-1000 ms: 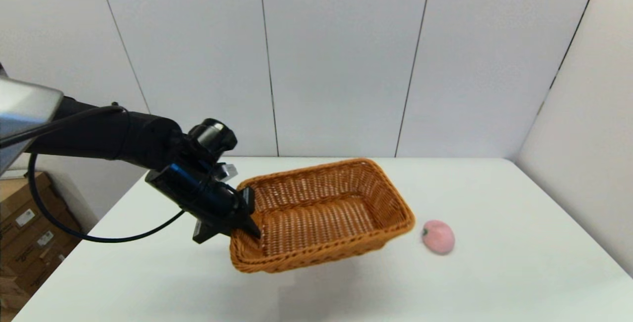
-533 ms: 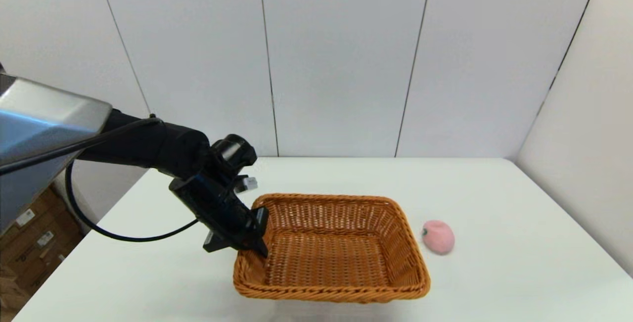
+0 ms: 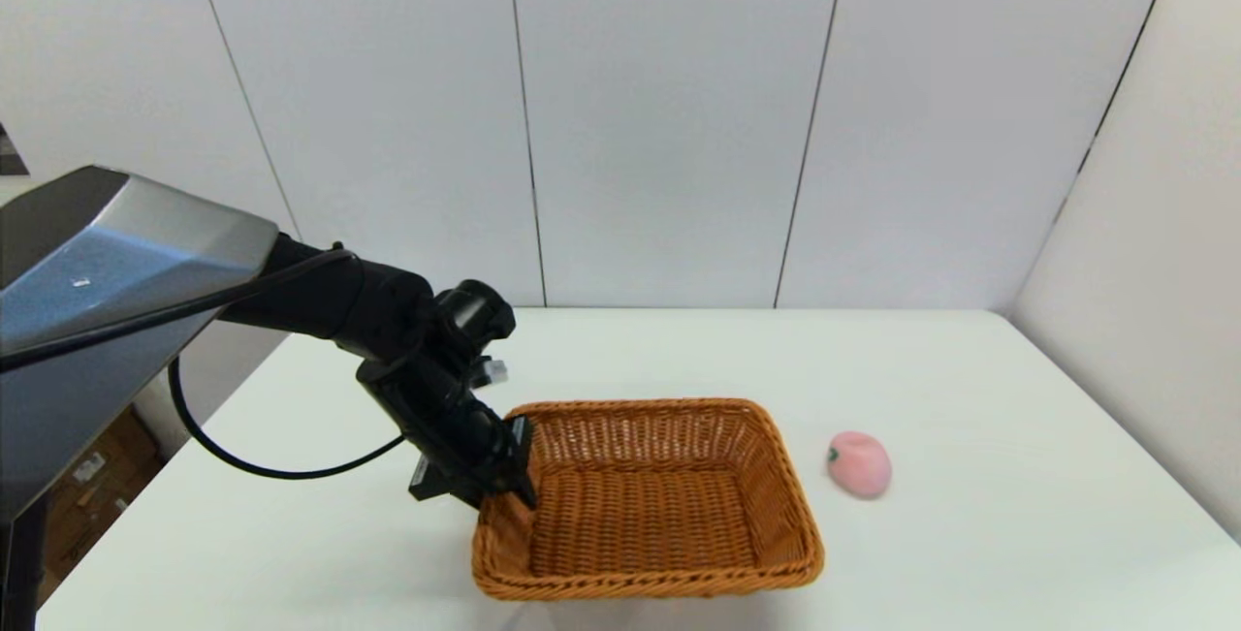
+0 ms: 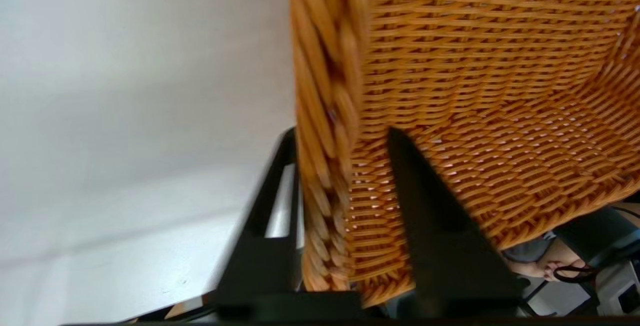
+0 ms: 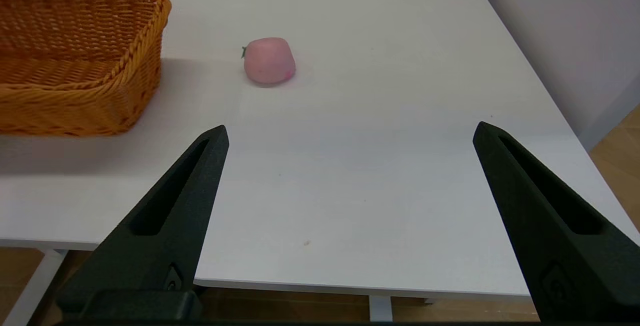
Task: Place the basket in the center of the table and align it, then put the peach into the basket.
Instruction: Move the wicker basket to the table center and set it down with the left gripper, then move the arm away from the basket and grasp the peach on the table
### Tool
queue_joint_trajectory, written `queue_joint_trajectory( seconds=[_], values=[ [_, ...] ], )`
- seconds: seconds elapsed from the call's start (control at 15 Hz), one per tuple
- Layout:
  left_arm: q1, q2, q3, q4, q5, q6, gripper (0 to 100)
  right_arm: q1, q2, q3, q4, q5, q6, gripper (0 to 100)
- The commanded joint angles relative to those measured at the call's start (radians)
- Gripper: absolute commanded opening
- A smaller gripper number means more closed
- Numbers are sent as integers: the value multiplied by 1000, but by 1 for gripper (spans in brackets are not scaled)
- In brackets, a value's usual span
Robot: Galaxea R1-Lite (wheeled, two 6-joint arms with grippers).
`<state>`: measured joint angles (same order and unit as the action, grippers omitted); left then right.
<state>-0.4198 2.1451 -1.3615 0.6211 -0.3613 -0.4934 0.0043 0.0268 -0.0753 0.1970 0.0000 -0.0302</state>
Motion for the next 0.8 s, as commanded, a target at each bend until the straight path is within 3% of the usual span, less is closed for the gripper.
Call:
queue_joint_trajectory(
  seconds=[0.07, 0.27, 0.4, 0.6, 0.8],
  values=[
    [15, -22, -1, 5, 4, 3, 100, 0, 4, 0, 1, 0, 0, 100],
    [92, -56, -36, 12, 2, 7, 100, 0, 4, 0, 1, 0, 0, 100],
    [202, -117, -45, 20, 1, 24, 100, 0, 5, 0, 1, 0, 0, 100],
    [361, -221, -53, 106, 2, 154, 100, 0, 5, 0, 1, 0, 0, 100],
    [464, -337, -70, 183, 90, 237, 100, 0, 7, 0, 1, 0, 0, 100]
  ],
)
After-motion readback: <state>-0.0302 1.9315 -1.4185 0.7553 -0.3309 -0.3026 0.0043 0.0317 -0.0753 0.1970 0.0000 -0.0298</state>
